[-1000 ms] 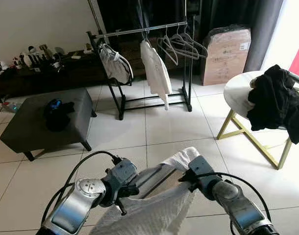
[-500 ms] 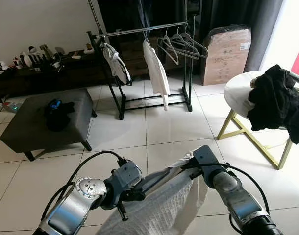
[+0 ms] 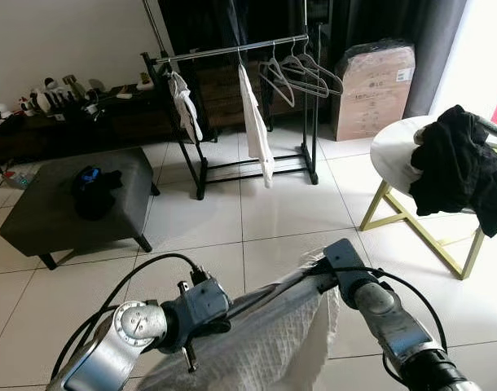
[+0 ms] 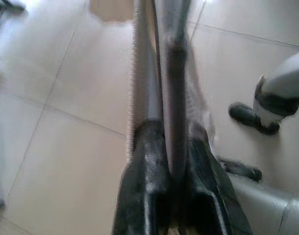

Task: Hang hanger

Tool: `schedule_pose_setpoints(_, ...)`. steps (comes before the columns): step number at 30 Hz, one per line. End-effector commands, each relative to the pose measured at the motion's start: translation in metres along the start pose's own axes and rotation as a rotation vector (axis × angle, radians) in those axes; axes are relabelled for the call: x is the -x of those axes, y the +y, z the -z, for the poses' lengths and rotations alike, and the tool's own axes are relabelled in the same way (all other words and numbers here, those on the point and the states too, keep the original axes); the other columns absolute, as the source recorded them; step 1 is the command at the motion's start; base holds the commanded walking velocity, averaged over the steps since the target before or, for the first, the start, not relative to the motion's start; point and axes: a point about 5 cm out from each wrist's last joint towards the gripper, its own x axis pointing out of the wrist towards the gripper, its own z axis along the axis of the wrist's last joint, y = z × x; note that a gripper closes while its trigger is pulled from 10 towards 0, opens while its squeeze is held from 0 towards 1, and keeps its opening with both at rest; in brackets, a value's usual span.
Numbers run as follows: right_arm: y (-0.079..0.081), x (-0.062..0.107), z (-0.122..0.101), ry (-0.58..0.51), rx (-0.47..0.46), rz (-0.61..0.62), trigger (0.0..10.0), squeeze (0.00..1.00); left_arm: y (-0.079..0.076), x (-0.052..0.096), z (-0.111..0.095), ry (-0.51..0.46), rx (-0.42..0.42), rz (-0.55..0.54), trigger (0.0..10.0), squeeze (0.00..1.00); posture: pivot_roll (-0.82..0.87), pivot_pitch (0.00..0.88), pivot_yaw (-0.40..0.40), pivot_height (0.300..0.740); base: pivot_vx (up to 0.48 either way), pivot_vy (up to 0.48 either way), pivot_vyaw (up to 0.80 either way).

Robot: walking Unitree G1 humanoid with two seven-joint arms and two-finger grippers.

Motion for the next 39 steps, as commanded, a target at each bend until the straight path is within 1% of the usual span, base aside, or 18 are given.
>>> schedule_pose_setpoints(1, -0.065, 0.009, 0.023, 0.101, -0.051, 0.276, 0.0, 0.0, 0.015, 0.025, 0.032, 0.156, 0.002, -0.083, 10.0, 0.0, -0.1, 0.068, 0.161, 0.74, 0.0, 0.0, 0.0)
schedule_pose_setpoints(4, -0.07, 0.009, 0.026, 0.111, -0.067, 0.299, 0.0, 0.0, 0.013, 0.03, 0.037, 0.16, 0.014, -0.1, 10.0, 0.0, -0.1, 0.067, 0.163, 0.74, 0.0, 0.0, 0.0)
schedule_pose_setpoints(7, -0.077, 0.01, 0.031, 0.13, -0.084, 0.324, 0.0, 0.0, 0.004, 0.039, 0.047, 0.204, -0.034, -0.057, 10.0, 0.0, -0.09, 0.068, 0.163, 0.74, 0.0, 0.0, 0.0)
schedule_pose_setpoints(11, -0.082, 0.01, 0.037, 0.147, -0.09, 0.338, 0.0, 0.0, -0.002, 0.043, 0.052, 0.201, -0.064, -0.055, 10.0, 0.0, -0.09, 0.069, 0.163, 0.74, 0.0, 0.0, 0.0)
schedule_pose_setpoints(15, -0.085, 0.011, 0.042, 0.163, -0.109, 0.353, 0.0, 0.0, -0.011, 0.046, 0.053, 0.133, -0.043, -0.053, 10.0, 0.0, -0.09, 0.071, 0.163, 0.74, 0.0, 0.0, 0.0)
schedule_pose_setpoints(16, -0.085, 0.011, 0.042, 0.163, -0.109, 0.353, 0.0, 0.0, -0.011, 0.046, 0.053, 0.133, -0.043, -0.053, 10.0, 0.0, -0.09, 0.071, 0.163, 0.74, 0.0, 0.0, 0.0)
schedule_pose_setpoints(18, -0.086, 0.012, 0.044, 0.167, -0.115, 0.356, 0.0, 0.0, -0.019, 0.05, 0.052, 0.08, -0.025, -0.031, 10.0, 0.0, -0.09, 0.071, 0.162, 0.74, 0.0, 0.0, 0.0)
schedule_pose_setpoints(20, -0.087, 0.012, 0.047, 0.173, -0.121, 0.361, 0.0, 0.0, -0.022, 0.055, 0.049, 0.038, -0.066, -0.028, 10.0, 0.0, -0.09, 0.074, 0.159, 0.74, 0.0, 0.0, 0.0)
schedule_pose_setpoints(21, -0.087, 0.012, 0.047, 0.173, -0.121, 0.361, 0.0, 0.0, -0.022, 0.055, 0.049, 0.038, -0.066, -0.028, 10.0, 0.0, -0.09, 0.074, 0.159, 0.74, 0.0, 0.0, 0.0)
schedule_pose_setpoints(22, -0.088, 0.012, 0.049, 0.178, -0.124, 0.362, 0.0, 0.0, -0.022, 0.057, 0.045, -0.003, -0.071, -0.055, 10.0, 0.0, -0.08, 0.075, 0.158, 0.74, 0.0, 0.0, 0.0)
schedule_pose_setpoints(25, -0.09, 0.013, 0.053, 0.189, -0.131, 0.367, 0.0, 0.0, -0.019, 0.063, 0.038, -0.064, -0.093, -0.138, 10.0, 0.0, -0.08, 0.081, 0.157, 0.74, 0.0, 0.0, 0.0)
schedule_pose_setpoints(28, -0.09, 0.014, 0.055, 0.186, -0.151, 0.361, 0.0, 0.0, -0.023, 0.066, 0.036, -0.08, -0.099, -0.145, 10.0, 0.0, -0.07, 0.089, 0.156, 0.74, 0.0, 0.0, 0.0)
schedule_pose_setpoints(31, -0.09, 0.013, 0.049, 0.125, -0.195, 0.344, 0.0, 0.0, -0.031, 0.067, 0.036, -0.086, -0.108, -0.127, 10.0, 0.0, -0.07, 0.103, 0.152, 0.74, 0.0, 0.0, 0.0)
schedule_pose_setpoints(33, -0.085, 0.01, 0.042, 0.063, -0.245, 0.288, 0.0, 0.0, -0.033, 0.067, 0.034, -0.099, -0.116, -0.134, 10.0, 0.0, -0.07, 0.108, 0.15, 0.74, 0.0, 0.0, 0.0)
schedule_pose_setpoints(36, -0.069, 0.005, 0.03, -0.026, -0.302, 0.14, 0.0, 0.0, -0.037, 0.065, 0.031, -0.102, -0.143, -0.125, 10.0, 0.0, -0.06, 0.12, 0.141, 0.74, 0.0, 0.0, 0.0)
schedule_pose_setpoints(37, -0.066, 0.005, 0.025, -0.064, -0.315, 0.107, 0.0, 0.0, -0.038, 0.065, 0.03, -0.1, -0.154, -0.119, 10.0, 0.0, -0.06, 0.122, 0.14, 0.74, 0.0, 0.0, 0.0)
schedule_pose_setpoints(38, -0.059, 0.004, 0.016, -0.135, -0.348, 0.051, 0.0, 0.0, -0.04, 0.064, 0.03, -0.096, -0.165, -0.114, 10.0, 0.0, -0.05, 0.128, 0.136, 0.74, 0.0, 0.0, 0.0)
schedule_pose_setpoints(39, -0.056, 0.004, 0.012, -0.162, -0.355, 0.022, 0.0, 0.0, -0.04, 0.063, 0.03, -0.093, -0.169, -0.114, 10.0, 0.0, -0.05, 0.128, 0.136, 0.74, 0.0, 0.0, 0.0)
